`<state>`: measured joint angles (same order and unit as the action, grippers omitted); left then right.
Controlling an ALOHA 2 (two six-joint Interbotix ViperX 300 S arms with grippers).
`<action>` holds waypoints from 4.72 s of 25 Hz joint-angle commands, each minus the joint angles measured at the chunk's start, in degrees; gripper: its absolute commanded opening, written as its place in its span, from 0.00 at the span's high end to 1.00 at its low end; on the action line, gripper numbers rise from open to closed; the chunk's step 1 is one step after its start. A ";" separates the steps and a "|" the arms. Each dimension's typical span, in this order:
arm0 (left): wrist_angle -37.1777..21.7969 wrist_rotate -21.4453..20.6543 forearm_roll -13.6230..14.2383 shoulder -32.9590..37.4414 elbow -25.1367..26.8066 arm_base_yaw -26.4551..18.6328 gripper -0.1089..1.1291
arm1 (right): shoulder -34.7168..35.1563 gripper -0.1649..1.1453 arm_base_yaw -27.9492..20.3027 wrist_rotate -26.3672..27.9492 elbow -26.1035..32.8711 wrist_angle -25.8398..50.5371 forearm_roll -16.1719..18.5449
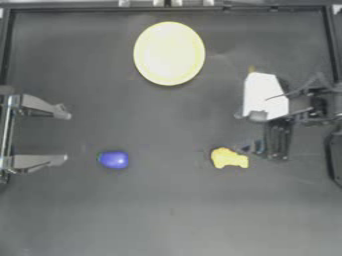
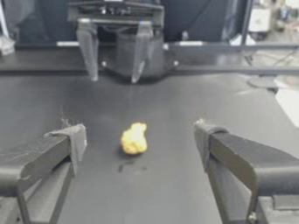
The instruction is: Put brown chicken wing on plate
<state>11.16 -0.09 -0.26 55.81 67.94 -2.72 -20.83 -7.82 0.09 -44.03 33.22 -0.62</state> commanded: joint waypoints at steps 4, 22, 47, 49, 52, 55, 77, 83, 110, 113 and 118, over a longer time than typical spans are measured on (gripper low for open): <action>-0.88 0.09 -0.09 -0.70 -1.76 -0.88 0.08 | 4.83 0.12 2.11 0.70 1.67 -0.88 0.00; -0.88 0.09 -0.09 -0.79 -1.41 -0.88 0.08 | 15.82 0.12 3.52 1.67 1.76 -5.63 0.00; -0.97 0.18 -0.53 -0.88 -1.85 -0.97 0.08 | 21.71 0.54 5.36 1.67 3.34 -8.00 0.88; -1.14 0.18 -0.44 -1.23 -2.02 -0.97 0.08 | 21.27 0.54 5.36 1.67 3.52 -7.82 0.70; -1.76 0.18 -0.44 -1.85 -2.29 -0.97 0.08 | 19.25 0.54 5.45 1.67 3.69 -7.91 0.88; -1.76 0.09 -0.53 -2.29 -2.72 -0.97 0.08 | 15.29 0.55 4.83 1.67 3.69 -8.53 2.64; -2.90 0.09 -0.53 -6.68 -4.31 -1.76 0.08 | 21.36 0.57 -17.40 0.88 13.71 -32.17 16.17; -2.90 0.09 -0.53 -8.35 -4.83 -1.76 0.08 | 30.50 0.57 -22.24 0.97 19.95 -34.19 18.81; -2.99 0.09 -0.53 -8.44 -5.10 -2.55 0.08 | 43.86 0.56 -25.31 0.88 29.44 -32.78 21.36; -2.90 0.09 -0.53 -8.44 -5.10 -2.55 0.08 | 44.12 0.54 -25.22 0.88 29.62 -32.61 21.45; -2.99 0.09 -0.53 -8.44 -5.01 -2.90 0.08 | 44.12 0.38 -24.52 0.79 30.23 -31.29 21.71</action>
<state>8.00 0.00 -0.70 47.99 64.51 -5.45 24.52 -32.78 0.88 -15.12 1.58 20.92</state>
